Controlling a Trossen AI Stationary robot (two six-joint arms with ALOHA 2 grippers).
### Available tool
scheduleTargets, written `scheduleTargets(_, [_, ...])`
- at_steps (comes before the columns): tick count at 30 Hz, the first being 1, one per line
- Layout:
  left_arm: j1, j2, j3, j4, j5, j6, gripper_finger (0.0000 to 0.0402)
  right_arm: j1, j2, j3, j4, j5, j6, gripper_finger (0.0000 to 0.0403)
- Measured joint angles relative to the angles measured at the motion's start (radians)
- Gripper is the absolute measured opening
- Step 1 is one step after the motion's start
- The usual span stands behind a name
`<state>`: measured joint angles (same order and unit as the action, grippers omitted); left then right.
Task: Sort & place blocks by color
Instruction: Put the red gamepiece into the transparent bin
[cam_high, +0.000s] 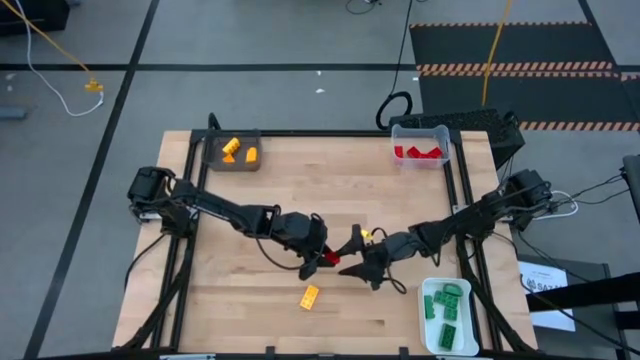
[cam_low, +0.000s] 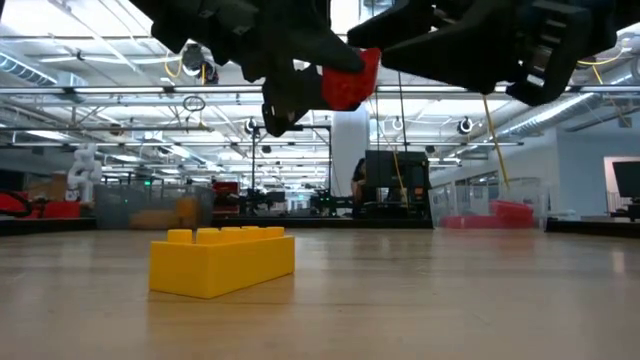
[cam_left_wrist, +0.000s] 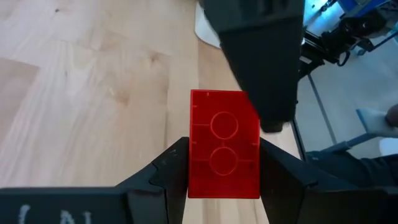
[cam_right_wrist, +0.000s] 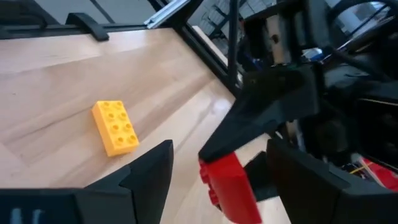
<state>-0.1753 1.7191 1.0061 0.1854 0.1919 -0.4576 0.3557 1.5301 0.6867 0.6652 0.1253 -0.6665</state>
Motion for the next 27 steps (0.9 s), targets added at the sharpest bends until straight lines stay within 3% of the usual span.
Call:
scheduleTargets(11, [-0.01,0.0,0.0,0.016,0.014,-0.015,0.0158,-0.005,0.025,0.007,0.002,0.033,0.0,0.0256])
scheduleTargets(18, [-0.01,-0.001,0.0,0.041,0.018,-0.023,0.0159,-0.03,0.025,0.007,-0.035,0.059,0.031,0.023])
scheduleTargets(27, [-0.009,-0.001,0.0,0.045,0.02,-0.023,0.0159,-0.02,0.032,0.006,0.015,0.001,0.052,0.0188])
